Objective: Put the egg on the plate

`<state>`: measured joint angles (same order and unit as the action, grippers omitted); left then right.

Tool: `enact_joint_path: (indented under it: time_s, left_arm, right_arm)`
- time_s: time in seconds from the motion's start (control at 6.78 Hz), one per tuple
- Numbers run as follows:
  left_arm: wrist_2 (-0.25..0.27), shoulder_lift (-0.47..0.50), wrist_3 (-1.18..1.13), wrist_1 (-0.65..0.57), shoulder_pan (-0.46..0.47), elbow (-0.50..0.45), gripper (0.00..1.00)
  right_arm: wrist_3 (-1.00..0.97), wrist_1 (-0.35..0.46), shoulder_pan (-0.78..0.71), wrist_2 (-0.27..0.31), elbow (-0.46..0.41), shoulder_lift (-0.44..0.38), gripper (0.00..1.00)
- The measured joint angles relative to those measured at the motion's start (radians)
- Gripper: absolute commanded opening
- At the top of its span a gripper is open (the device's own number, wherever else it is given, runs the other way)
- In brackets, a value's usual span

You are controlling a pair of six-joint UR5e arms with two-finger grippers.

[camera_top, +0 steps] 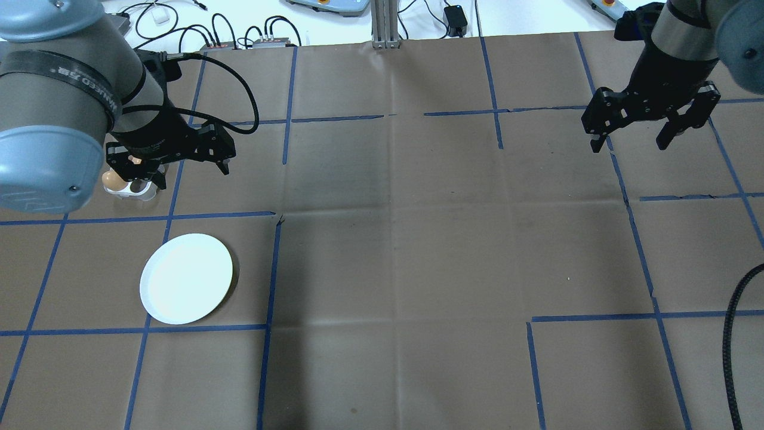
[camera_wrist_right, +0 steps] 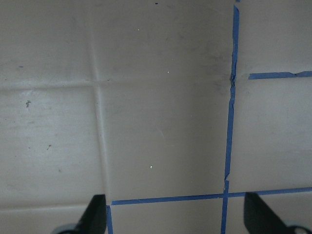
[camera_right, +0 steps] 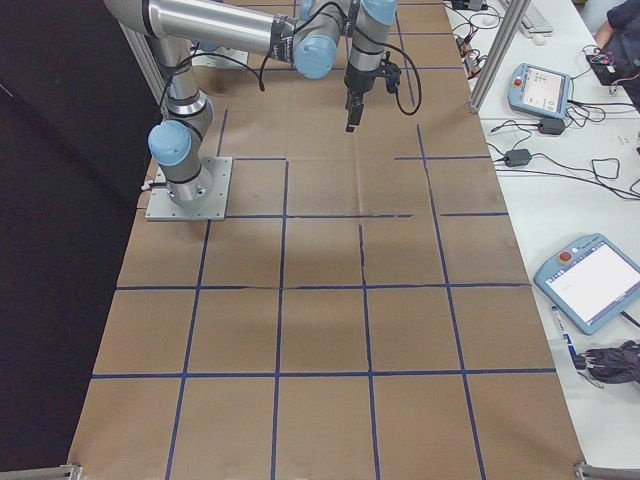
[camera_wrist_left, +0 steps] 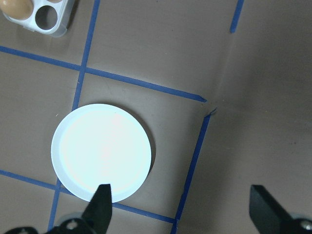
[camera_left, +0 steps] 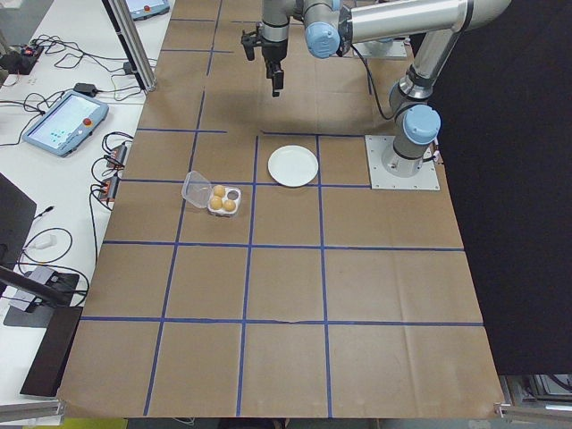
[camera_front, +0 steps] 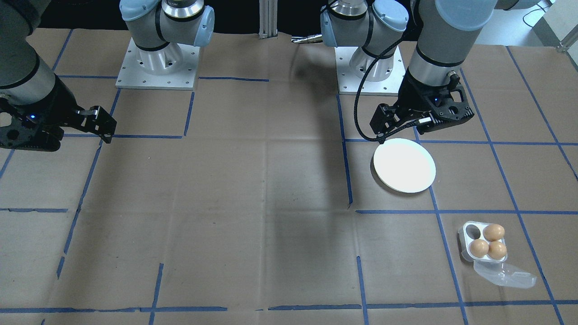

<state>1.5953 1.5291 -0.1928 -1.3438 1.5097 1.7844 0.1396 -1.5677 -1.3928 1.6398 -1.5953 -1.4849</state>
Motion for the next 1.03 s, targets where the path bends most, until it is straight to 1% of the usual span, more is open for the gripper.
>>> enact_joint_path:
  time_s: [0.15,0.3,0.44,0.74,1.03]
  left_arm:
    - [-0.059,0.002,0.004,-0.001,-0.005,0.0,1.0]
    - [-0.087,0.004,0.019,-0.004,-0.008,0.001,1.0]
    - [-0.083,0.004,0.041,-0.007,-0.009,0.002,1.0]
    - [-0.053,0.002,0.056,-0.006,-0.009,0.003,1.0]
    - [-0.046,-0.001,0.059,-0.006,-0.009,0.003,1.0]
  right_arm:
    - [0.0,0.0,0.0,0.0,0.0,0.0,1.0]
    - [0.0,0.0,0.0,0.0,0.0,0.0,1.0]
    - [0.0,0.0,0.0,0.0,0.0,0.0,1.0]
    - [0.0,0.0,0.0,0.0,0.0,0.0,1.0]
    - [0.0,0.0,0.0,0.0,0.0,0.0,1.0]
